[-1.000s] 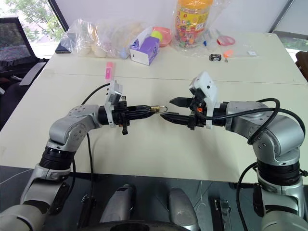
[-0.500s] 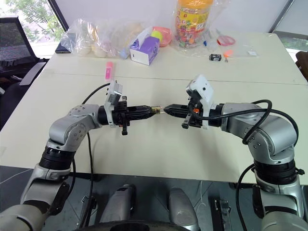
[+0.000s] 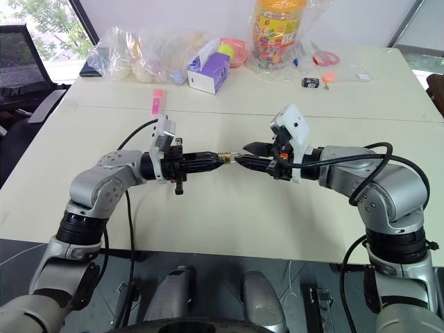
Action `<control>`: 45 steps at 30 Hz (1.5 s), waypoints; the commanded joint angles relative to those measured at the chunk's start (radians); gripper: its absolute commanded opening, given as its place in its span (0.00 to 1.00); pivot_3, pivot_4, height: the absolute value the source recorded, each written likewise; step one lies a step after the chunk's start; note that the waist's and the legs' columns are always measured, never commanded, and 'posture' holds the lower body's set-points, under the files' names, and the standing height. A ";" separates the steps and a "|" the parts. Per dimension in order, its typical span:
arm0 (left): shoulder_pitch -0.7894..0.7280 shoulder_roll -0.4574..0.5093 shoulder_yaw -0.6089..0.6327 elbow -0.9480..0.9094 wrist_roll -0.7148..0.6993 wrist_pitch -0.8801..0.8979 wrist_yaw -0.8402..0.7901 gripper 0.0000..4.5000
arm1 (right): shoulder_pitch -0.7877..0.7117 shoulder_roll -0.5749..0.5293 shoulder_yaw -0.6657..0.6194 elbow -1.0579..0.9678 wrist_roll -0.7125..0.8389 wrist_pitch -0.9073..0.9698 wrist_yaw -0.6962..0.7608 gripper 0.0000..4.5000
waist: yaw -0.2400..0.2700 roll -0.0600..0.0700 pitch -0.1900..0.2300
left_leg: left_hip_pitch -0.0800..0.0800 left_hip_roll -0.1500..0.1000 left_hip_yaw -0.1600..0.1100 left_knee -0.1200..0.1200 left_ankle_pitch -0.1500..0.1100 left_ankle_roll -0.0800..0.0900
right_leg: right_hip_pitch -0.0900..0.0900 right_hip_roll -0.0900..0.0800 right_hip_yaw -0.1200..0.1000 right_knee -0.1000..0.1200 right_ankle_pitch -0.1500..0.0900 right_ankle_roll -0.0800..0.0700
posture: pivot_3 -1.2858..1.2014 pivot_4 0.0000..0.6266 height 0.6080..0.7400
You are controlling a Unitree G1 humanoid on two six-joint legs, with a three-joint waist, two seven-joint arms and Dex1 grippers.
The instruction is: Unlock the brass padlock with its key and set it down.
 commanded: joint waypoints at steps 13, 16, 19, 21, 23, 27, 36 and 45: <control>-0.030 0.002 0.025 -0.050 -0.032 0.004 0.004 0.00 | -0.026 0.011 0.012 0.026 -0.021 -0.070 -0.009 0.02 | -0.001 0.000 0.000 | 0.000 0.000 0.000 0.000 0.000 0.000 | 0.000 0.000 0.000 0.000 0.000 0.000 | 0.52 0.24 1.00; -0.037 0.000 0.030 -0.042 -0.034 0.005 0.008 0.00 | -0.020 0.014 0.019 0.011 -0.010 -0.072 0.001 0.02 | 0.000 0.000 0.000 | 0.000 0.000 0.000 0.000 0.000 0.000 | 0.000 0.000 0.000 0.000 0.000 0.000 | 0.52 0.24 1.00; -0.036 0.000 0.030 -0.040 -0.032 0.005 0.009 0.00 | -0.016 0.018 0.013 -0.013 0.022 -0.063 0.015 0.02 | 0.000 0.000 0.000 | 0.000 0.000 0.000 0.000 0.000 0.000 | 0.000 0.000 0.000 0.000 0.000 0.000 | 0.52 0.24 1.00; -0.035 0.001 0.030 -0.040 -0.032 0.005 0.009 0.00 | -0.014 0.015 0.013 -0.021 0.028 -0.061 0.017 0.02 | 0.000 0.000 0.000 | 0.000 0.000 0.000 0.000 0.000 0.000 | 0.000 0.000 0.000 0.000 0.000 0.000 | 0.52 0.24 1.00; -0.034 0.001 0.029 -0.040 -0.033 0.006 0.010 0.00 | -0.008 0.009 0.020 -0.026 0.026 -0.065 0.019 0.02 | -0.001 0.000 0.000 | 0.000 0.000 0.000 0.000 0.000 0.000 | 0.000 0.000 0.000 0.000 0.000 0.000 | 0.52 0.24 1.00; -0.036 0.001 0.031 -0.037 -0.034 0.006 0.012 0.00 | 0.020 -0.017 0.044 -0.036 -0.007 -0.089 0.033 0.02 | 0.001 0.000 0.000 | 0.000 0.000 0.000 0.000 0.000 0.000 | 0.000 0.000 0.000 0.000 0.000 0.000 | 0.52 0.24 1.00; -0.018 0.008 0.019 -0.022 -0.012 -0.015 0.008 0.00 | 0.170 -0.153 0.013 -0.049 -0.126 -0.202 0.065 0.02 | 0.004 0.000 0.000 | -0.001 0.000 0.000 0.000 0.000 0.000 | -0.001 0.000 0.000 -0.001 0.000 0.000 | 0.52 0.24 1.00; -0.062 -0.204 0.032 0.207 0.010 -0.061 0.152 0.00 | 0.292 -0.149 -0.147 -0.193 -0.045 -0.119 -0.012 0.02 | 0.025 -0.001 0.000 | -0.001 0.000 0.000 0.000 0.000 0.000 | 0.000 0.000 0.000 -0.001 0.000 0.000 | 0.52 0.24 1.00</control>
